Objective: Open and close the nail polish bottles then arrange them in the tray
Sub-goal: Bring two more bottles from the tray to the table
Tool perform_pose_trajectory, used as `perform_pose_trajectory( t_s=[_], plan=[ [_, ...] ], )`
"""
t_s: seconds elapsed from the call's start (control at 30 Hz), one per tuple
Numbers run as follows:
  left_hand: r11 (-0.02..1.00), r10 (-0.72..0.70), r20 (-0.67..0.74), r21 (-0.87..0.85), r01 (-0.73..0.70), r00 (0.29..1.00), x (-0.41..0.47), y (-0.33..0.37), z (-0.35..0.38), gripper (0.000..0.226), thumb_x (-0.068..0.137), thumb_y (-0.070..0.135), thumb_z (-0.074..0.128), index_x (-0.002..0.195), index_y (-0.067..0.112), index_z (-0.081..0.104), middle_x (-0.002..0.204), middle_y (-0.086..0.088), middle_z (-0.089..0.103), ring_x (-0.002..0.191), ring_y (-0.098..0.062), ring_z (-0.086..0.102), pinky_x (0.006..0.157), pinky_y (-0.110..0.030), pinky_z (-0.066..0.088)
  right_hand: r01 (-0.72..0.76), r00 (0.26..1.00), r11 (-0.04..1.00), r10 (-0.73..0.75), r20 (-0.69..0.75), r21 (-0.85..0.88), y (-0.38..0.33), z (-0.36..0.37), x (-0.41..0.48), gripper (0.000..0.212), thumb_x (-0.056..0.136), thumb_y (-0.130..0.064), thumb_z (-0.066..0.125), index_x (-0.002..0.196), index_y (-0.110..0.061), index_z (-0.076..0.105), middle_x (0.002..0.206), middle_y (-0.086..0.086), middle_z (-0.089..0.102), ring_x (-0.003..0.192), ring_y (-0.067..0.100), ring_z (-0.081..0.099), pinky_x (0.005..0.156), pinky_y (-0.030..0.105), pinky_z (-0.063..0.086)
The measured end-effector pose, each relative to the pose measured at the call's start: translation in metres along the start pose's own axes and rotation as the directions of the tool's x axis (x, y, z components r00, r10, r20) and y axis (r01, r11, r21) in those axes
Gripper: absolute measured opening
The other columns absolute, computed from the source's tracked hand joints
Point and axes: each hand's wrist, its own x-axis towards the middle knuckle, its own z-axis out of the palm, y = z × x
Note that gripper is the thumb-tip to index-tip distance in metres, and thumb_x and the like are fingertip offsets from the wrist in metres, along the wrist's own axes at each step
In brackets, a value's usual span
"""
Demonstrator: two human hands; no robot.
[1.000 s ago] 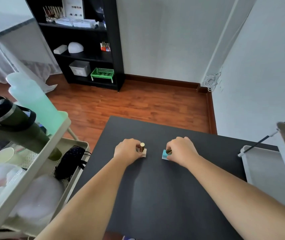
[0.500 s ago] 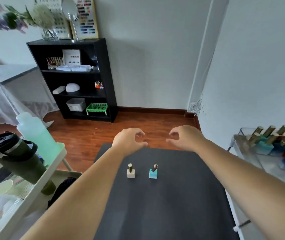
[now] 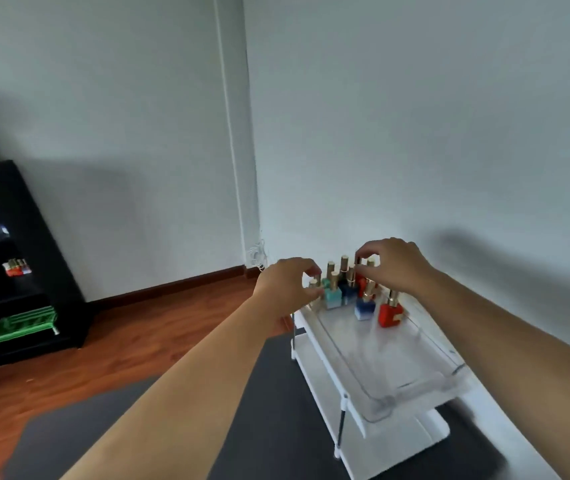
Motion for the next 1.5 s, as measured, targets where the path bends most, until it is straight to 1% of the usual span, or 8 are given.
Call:
perform_pose_trajectory(
  t_s=[0.27,0.4,0.47,0.53,0.7,0.97,1.2,1.5],
  plan=[
    [0.998,0.006,0.151,0.066,-0.016,0.989,0.031,0.038,0.06,0.034,0.079,0.041,0.063,0.112,0.035,0.058,0.114,0.014,0.062,0.103,-0.015,0.058,0.082,-0.033,0.047,-0.202,0.977,0.971,0.192,0.089,0.124,0.068,-0.001,-0.033,0.041,0.078,-0.04,0.066,0.115,-0.025,0.061,0.12,-0.007,0.065,0.112,0.016,0.057,0.102,0.044,0.04],
    [0.995,-0.042,0.176,0.094,0.026,0.984,0.036,0.04,0.082,0.035,0.079,0.043,0.064,0.112,0.033,0.059,0.111,0.013,0.062,0.084,-0.011,0.053,0.054,-0.022,0.032,-0.223,0.969,0.953,0.194,0.155,0.206,0.078,0.016,-0.032,0.039,0.071,-0.033,0.075,0.108,-0.025,0.064,0.116,-0.007,0.066,0.111,0.015,0.057,0.102,0.043,0.04],
    [0.998,-0.044,0.192,0.054,0.034,0.98,0.041,0.038,0.092,0.036,0.079,0.042,0.066,0.113,0.029,0.059,0.111,0.01,0.064,0.089,-0.012,0.057,0.059,-0.026,0.045,-0.22,0.964,0.948,0.177,0.196,0.228,0.08,0.025,-0.029,0.038,0.071,-0.03,0.076,0.107,-0.023,0.065,0.118,-0.005,0.065,0.112,0.016,0.056,0.099,0.038,0.041],
    [0.998,-0.064,0.203,0.018,0.062,0.977,0.046,0.038,0.099,0.037,0.078,0.042,0.069,0.111,0.027,0.061,0.108,0.008,0.065,0.092,-0.014,0.06,0.071,-0.031,0.053,-0.212,0.958,0.953,0.16,0.237,0.214,0.081,0.032,-0.026,0.038,0.07,-0.027,0.077,0.107,-0.021,0.066,0.119,-0.003,0.065,0.109,0.017,0.056,0.092,0.033,0.042],
    [0.994,-0.104,0.175,0.053,0.096,0.979,0.054,0.041,0.106,0.034,0.074,0.045,0.073,0.103,0.03,0.065,0.097,0.009,0.066,0.079,-0.012,0.059,0.051,-0.022,0.04,-0.144,0.951,0.984,0.11,0.29,0.1,0.082,0.04,-0.019,0.04,0.069,-0.027,0.077,0.107,-0.019,0.067,0.114,0.001,0.066,0.102,0.02,0.057,0.086,0.035,0.042],
    [0.995,-0.091,0.201,0.063,0.08,0.975,0.054,0.039,0.107,0.028,0.076,0.039,0.072,0.101,0.026,0.068,0.095,0.006,0.067,0.079,-0.015,0.06,0.051,-0.022,0.041,-0.112,0.955,0.994,0.105,0.279,0.009,0.08,0.043,-0.017,0.039,0.069,-0.034,0.078,0.101,-0.016,0.067,0.108,0.004,0.065,0.098,0.021,0.057,0.084,0.035,0.046],
    [0.995,-0.011,0.027,-0.096,0.014,1.0,0.036,0.022,0.05,0.014,0.069,0.041,0.073,0.079,0.036,0.065,0.078,0.019,0.065,0.076,-0.008,0.059,0.062,-0.024,0.045,-0.037,0.994,0.998,0.031,0.102,0.057,0.048,0.009,0.006,0.029,0.065,-0.037,0.08,0.085,-0.019,0.07,0.088,-0.003,0.066,0.085,0.02,0.059,0.071,0.031,0.041],
    [0.965,-0.262,-0.21,-0.056,0.256,0.942,-0.027,-0.074,-0.048,0.016,0.06,0.046,0.07,0.072,0.037,0.063,0.068,0.014,0.063,0.065,-0.011,0.057,0.051,-0.022,0.036,0.134,0.977,0.939,-0.179,0.116,0.318,-0.091,0.034,0.034,0.023,0.064,-0.027,0.081,0.084,-0.023,0.071,0.089,-0.005,0.065,0.081,0.013,0.054,0.062,0.02,0.036]
  ],
)
